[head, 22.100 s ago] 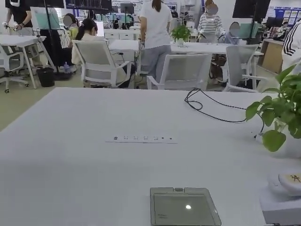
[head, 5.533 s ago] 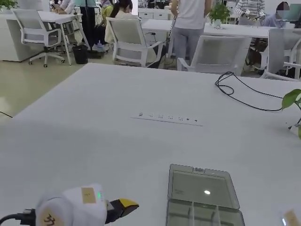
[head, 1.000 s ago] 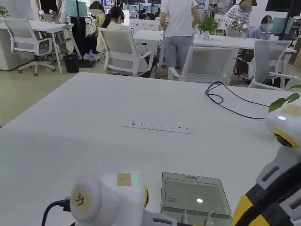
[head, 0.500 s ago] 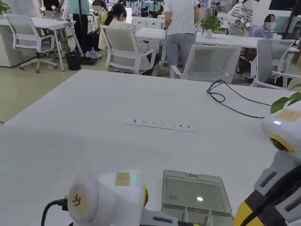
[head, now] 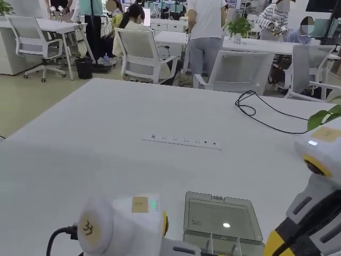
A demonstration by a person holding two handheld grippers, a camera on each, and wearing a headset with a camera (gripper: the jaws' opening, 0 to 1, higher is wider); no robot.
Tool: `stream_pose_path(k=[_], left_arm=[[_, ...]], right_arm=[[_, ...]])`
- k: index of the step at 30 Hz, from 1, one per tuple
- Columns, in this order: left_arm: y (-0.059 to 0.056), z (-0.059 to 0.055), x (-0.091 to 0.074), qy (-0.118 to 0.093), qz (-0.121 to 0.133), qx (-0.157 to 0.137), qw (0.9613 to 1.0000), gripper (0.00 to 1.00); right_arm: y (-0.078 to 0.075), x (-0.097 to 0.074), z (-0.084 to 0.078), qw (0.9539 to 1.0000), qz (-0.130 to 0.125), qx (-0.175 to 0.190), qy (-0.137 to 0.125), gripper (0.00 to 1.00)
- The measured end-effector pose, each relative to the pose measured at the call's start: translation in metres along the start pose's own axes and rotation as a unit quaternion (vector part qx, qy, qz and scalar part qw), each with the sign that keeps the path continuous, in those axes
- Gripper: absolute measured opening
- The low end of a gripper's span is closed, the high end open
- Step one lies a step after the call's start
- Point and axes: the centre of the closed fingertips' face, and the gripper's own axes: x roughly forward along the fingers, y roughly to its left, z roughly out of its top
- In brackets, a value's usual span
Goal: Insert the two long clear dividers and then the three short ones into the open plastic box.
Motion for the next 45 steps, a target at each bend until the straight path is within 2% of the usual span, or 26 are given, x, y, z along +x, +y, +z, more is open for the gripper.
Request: stream_pose_path(k=[9,17,29,37,41,45], left_arm=[[0.001,-0.001,-0.002,0.003,0.007,0.002,1.0000,0.00],[0.006,-0.003,-0.009,0.008,0.023,0.006,0.9997,0.08],[0.020,-0.012,-0.030,0.024,0.063,0.015,0.9977,0.27],[0.030,-0.021,-0.042,0.037,0.094,0.021,0.9947,0.50],[0.033,-0.023,-0.048,0.033,0.101,0.018,0.9941,0.59],[0.039,-0.033,-0.051,0.053,0.112,0.030,0.9919,0.67]], right_arm=[[0.003,0.002,0.004,1.0000,-0.003,-0.003,-0.001,0.03],[0.004,0.001,0.009,0.9999,-0.011,-0.005,-0.006,0.03],[-0.003,-0.001,0.013,0.9995,-0.027,-0.006,-0.013,0.03],[-0.013,-0.004,0.014,0.9988,-0.046,-0.002,-0.018,0.03],[-0.020,-0.004,0.014,0.9981,-0.057,0.002,-0.023,0.03],[-0.027,-0.002,0.013,0.9974,-0.068,0.003,-0.023,0.03]])
